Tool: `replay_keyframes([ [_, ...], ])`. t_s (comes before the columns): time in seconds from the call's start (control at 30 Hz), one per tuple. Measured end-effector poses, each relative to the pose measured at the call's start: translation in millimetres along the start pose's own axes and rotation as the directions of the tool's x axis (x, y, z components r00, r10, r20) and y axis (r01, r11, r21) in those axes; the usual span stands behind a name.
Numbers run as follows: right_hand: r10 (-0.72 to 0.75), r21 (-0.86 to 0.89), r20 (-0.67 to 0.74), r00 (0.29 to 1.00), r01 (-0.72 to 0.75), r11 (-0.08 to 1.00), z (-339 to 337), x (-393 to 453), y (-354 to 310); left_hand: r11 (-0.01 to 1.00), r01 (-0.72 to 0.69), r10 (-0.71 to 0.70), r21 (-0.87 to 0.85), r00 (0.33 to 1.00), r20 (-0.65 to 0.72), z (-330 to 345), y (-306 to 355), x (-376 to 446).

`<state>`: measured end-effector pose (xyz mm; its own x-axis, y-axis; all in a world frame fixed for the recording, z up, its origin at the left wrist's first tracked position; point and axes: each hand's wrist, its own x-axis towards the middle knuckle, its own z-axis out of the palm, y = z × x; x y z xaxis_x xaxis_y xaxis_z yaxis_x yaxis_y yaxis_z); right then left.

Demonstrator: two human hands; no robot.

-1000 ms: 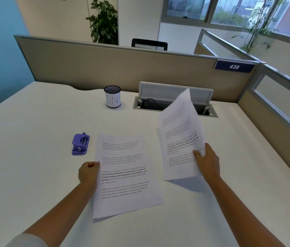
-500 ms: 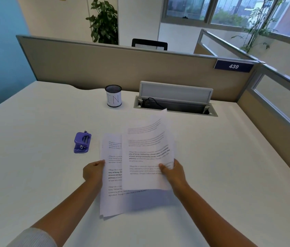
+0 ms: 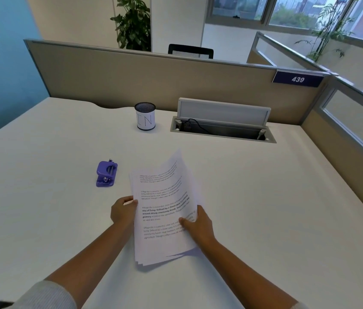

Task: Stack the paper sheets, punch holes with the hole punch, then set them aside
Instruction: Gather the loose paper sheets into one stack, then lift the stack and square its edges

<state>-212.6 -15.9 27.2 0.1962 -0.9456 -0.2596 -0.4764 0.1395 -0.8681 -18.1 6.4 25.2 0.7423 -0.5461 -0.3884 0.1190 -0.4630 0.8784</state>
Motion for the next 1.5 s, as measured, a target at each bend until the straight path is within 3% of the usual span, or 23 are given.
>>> replay_keyframes([
  [0.37,0.072,-0.144,-0.193,0.979,-0.101,0.984,-44.3,19.1,7.1,0.999,-0.032,0.03,0.029,0.999,0.042,1.7,3.4,2.8],
  [0.53,0.106,-0.091,-0.067,0.992,-0.111,0.99,-62.3,35.6,6.0,0.976,-0.216,0.218,-0.036,0.959,0.181,3.2,25.7,-2.4],
  [0.73,0.135,0.22,0.064,0.989,-0.146,0.965,-80.2,45.5,-2.0,0.906,-0.374,0.42,-0.198,0.854,0.307,3.0,58.1,-18.6],
  [0.9,-0.033,0.35,0.065,0.997,0.008,0.937,-91.9,48.5,-5.0,0.853,-0.421,0.509,-0.309,0.8,0.317,2.7,74.2,-30.9],
  [1.0,-0.147,0.4,-0.023,0.989,0.144,0.905,-96.0,45.0,-18.5,0.83,-0.457,0.545,-0.32,0.786,0.291,3.8,76.9,-33.7],
  [1.27,-0.337,0.341,-0.203,0.919,0.389,0.856,-106.7,31.0,-66.3,0.751,-0.56,0.636,-0.35,0.756,0.156,3.4,87.7,-39.2],
  [1.5,-0.418,0.332,-0.161,0.894,0.448,0.83,-103.8,28.5,-70.4,0.686,-0.626,0.709,-0.371,0.689,0.151,6.6,89.4,-48.0],
])
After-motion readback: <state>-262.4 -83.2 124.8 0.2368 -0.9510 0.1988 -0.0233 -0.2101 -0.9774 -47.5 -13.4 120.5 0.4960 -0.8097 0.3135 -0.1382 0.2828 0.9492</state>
